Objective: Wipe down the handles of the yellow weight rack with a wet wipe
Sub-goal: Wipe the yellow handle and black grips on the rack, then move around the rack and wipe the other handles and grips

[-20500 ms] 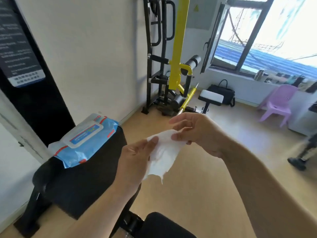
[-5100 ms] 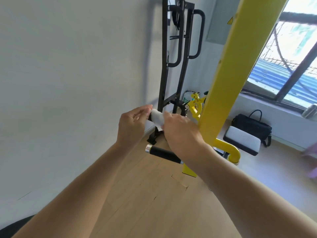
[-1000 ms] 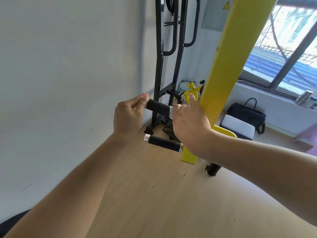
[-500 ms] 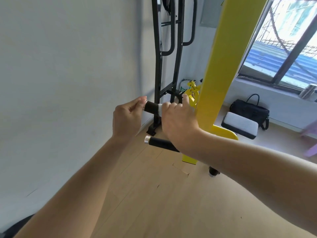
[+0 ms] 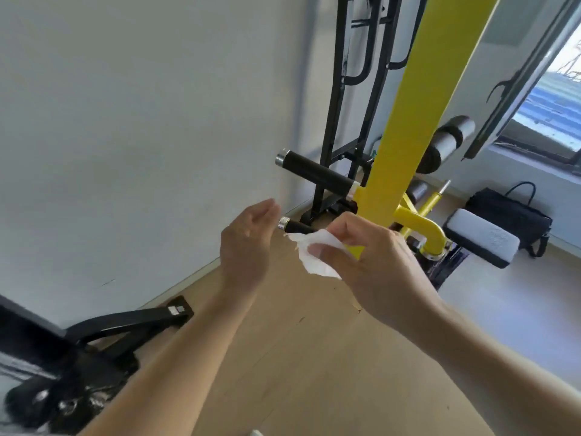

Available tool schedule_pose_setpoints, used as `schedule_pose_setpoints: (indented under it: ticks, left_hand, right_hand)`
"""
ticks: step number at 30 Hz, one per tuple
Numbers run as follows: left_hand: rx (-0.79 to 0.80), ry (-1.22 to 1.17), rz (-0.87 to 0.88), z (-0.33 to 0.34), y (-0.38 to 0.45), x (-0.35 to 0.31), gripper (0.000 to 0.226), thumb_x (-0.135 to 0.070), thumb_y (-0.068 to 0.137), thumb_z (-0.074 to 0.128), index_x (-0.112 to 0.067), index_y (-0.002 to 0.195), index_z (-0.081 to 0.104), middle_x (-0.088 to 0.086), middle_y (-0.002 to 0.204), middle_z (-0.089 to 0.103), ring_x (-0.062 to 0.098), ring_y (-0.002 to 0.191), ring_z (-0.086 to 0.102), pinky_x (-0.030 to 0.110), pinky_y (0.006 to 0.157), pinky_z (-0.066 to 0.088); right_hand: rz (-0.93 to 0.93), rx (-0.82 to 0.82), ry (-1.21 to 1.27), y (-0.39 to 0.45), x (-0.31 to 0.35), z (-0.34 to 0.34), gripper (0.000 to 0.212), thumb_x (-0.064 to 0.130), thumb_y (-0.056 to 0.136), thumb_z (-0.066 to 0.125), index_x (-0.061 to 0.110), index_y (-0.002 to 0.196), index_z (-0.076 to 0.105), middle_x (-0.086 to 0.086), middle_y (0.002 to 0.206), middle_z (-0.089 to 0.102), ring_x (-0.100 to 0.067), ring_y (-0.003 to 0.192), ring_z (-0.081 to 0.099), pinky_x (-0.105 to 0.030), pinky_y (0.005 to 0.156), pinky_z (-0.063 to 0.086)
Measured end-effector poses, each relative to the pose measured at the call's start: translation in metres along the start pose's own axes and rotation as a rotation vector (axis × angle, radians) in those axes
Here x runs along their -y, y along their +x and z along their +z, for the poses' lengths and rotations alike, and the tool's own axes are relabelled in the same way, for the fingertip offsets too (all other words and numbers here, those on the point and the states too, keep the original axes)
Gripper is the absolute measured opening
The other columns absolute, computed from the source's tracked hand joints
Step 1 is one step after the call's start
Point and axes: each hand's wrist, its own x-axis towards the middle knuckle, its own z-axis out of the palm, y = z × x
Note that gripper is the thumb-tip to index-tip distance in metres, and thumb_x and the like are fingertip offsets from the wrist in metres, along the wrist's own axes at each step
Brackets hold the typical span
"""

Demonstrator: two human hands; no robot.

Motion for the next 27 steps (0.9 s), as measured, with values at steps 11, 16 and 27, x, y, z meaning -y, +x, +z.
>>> schedule_pose_setpoints:
  ticks: [11, 16, 27]
  left_hand:
    - [-0.056, -0.226, -0.401, 0.089, -0.215, 0.049, 0.066, -0.068, 0.096, 0.035, -0.019, 0.105, 0.078, 0.012, 0.102, 0.077, 0.032, 0.097, 0.072, 0.05, 0.089, 0.058]
    - [-0.187, -0.19, -0.456, 0.125, -0.338, 0.055, 0.072, -0.08, 0.081, 0.049, -0.02, 0.11, 0.075, 0.009, 0.104, 0.076, 0.028, 0.099, 0.072, 0.05, 0.092, 0.055]
    - [-0.495, -0.13, -0.654, 0.094, -0.515, 0.069, 0.047, -0.059, 0.079, 0.063, -0.018, 0.098, 0.076, 0.015, 0.099, 0.075, 0.037, 0.099, 0.069, 0.06, 0.095, 0.05]
  right_hand:
    - [0.094, 0.254, 0.295, -0.126, -0.135, 0.017, 0.031, 0.039, 0.092, 0.067, 0.018, 0.07, 0.07, 0.006, 0.056, 0.054, -0.005, 0.05, 0.043, -0.016, 0.046, 0.032]
    - [0.287, 0.374, 0.496, -0.199, -0.185, 0.002, 0.018, 0.037, 0.084, 0.078, 0.02, 0.083, 0.072, 0.001, 0.075, 0.075, -0.014, 0.067, 0.067, -0.037, 0.067, 0.054]
    - [0.356, 0.915, 0.6, -0.343, -0.19, 0.031, 0.061, 0.062, 0.092, 0.054, 0.004, 0.101, 0.072, -0.004, 0.092, 0.076, -0.025, 0.09, 0.073, -0.045, 0.079, 0.06]
